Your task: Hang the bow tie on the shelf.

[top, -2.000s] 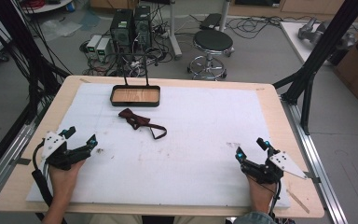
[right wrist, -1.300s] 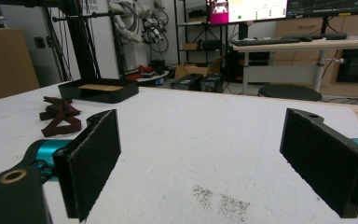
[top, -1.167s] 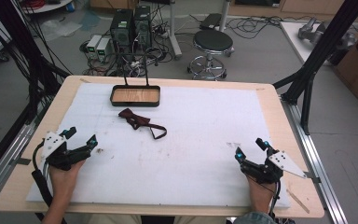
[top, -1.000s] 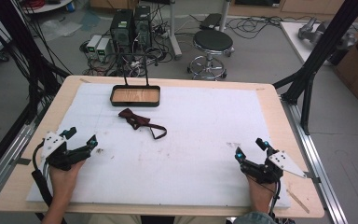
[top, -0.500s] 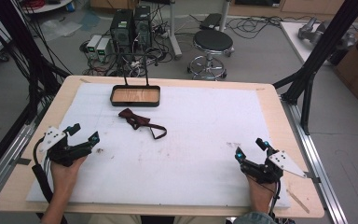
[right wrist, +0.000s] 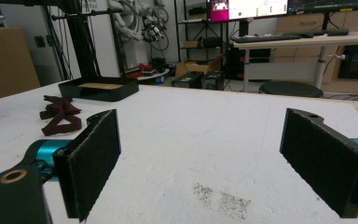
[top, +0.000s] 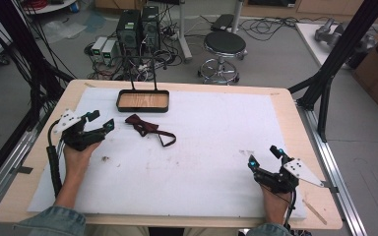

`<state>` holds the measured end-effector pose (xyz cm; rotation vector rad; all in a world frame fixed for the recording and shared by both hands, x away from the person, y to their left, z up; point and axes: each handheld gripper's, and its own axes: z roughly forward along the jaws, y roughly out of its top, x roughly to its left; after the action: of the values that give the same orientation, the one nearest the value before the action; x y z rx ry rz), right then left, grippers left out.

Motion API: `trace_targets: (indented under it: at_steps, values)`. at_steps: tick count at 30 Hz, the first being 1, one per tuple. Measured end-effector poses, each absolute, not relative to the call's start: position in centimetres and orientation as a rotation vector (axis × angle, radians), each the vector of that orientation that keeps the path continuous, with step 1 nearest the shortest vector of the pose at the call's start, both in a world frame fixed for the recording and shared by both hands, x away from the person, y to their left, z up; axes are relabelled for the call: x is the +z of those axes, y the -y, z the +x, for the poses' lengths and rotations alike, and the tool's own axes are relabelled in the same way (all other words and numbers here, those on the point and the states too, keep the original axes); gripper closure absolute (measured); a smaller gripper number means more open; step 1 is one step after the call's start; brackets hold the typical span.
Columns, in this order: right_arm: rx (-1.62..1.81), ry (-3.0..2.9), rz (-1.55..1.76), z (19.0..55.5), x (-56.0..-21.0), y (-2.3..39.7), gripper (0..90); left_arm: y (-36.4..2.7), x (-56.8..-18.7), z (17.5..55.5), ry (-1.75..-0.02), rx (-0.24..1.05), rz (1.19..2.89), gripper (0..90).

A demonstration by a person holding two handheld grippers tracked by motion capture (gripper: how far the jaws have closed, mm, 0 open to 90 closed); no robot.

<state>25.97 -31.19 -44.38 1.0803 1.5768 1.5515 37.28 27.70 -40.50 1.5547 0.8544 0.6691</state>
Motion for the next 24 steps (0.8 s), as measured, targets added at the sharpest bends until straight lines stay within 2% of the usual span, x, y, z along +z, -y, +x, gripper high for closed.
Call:
trace_targets:
  at_steps: [8,11,17,24]
  values:
    - [1.564,-1.573,1.088,26.0,-44.4,31.2,11.3,-25.4,-41.4,41.2,-0.749,0.540,1.667,31.0]
    - [1.565,-1.572,1.088,26.0,-44.4,31.3,11.3,-24.9,-42.0,42.3,-0.719,0.523,1.734,35.3]
    - [1.573,-1.567,1.092,26.0,-44.4,31.3,11.3,-24.0,-42.6,44.5,-0.717,0.510,1.885,38.9]
    - [1.574,-1.568,1.092,26.0,-44.4,31.4,11.3,-23.6,-43.7,46.0,-0.729,0.502,1.985,43.0]
